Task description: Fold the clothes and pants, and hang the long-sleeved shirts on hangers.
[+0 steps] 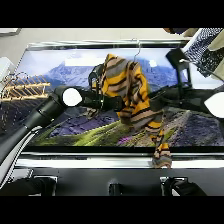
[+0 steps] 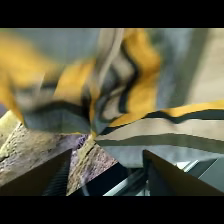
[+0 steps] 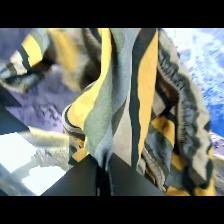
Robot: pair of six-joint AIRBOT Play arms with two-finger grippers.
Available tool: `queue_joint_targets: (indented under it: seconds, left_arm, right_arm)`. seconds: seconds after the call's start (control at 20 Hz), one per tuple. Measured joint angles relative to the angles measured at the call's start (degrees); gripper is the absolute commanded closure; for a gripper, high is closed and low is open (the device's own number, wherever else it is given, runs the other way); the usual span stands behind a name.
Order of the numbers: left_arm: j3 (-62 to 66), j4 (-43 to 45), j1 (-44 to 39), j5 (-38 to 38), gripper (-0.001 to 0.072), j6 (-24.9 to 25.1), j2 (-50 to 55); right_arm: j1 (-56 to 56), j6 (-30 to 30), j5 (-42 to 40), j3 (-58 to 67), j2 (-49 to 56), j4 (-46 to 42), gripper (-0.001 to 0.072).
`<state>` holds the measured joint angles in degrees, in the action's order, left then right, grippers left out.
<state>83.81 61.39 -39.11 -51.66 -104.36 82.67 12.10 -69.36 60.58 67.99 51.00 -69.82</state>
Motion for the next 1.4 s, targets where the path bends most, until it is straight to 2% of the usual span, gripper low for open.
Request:
queue_joint_targets:
  seconds: [0.35, 0.55, 0.65, 0.85, 1.05, 1.2, 1.4]
  left_arm:
    - [0.0, 1.2, 0.3, -0.9, 0.0172, 0.0, -6.8]
    - [0.0, 3.4, 0.8, -3.8, 0.0173, -0.2, -11.5]
    - [0.0, 4.2, 0.9, -5.2, 0.0173, -0.2, -12.8]
    - [0.0, 4.7, 0.9, -6.8, 0.0173, -1.3, -13.9]
    - [0.0, 4.8, 0.9, -8.8, 0.0173, -2.1, -14.2]
    - [0.0, 4.8, 0.8, -11.0, 0.0173, -2.2, -14.2]
    - [0.0, 4.9, 0.8, -12.9, 0.0173, -2.3, -14.2]
  right_arm:
    - [0.0, -19.2, 2.7, 1.7, -11.0, -13.6, 0.0688]
    - [-0.1, -33.2, 10.6, 11.2, -12.9, -27.8, 0.0689]
    - [-0.1, -37.4, 15.7, 18.3, -11.5, -36.3, 0.0689]
    - [-0.1, -39.6, 28.7, 31.5, -4.7, -57.5, 0.0688]
    - [-0.3, -39.8, 32.7, 37.2, 1.5, -73.3, 0.0688]
    - [-6.0, -41.7, 32.3, 38.5, 5.3, -76.8, 0.0687]
    - [-23.0, -43.8, 28.4, 39.4, 7.7, -71.3, 0.0687]
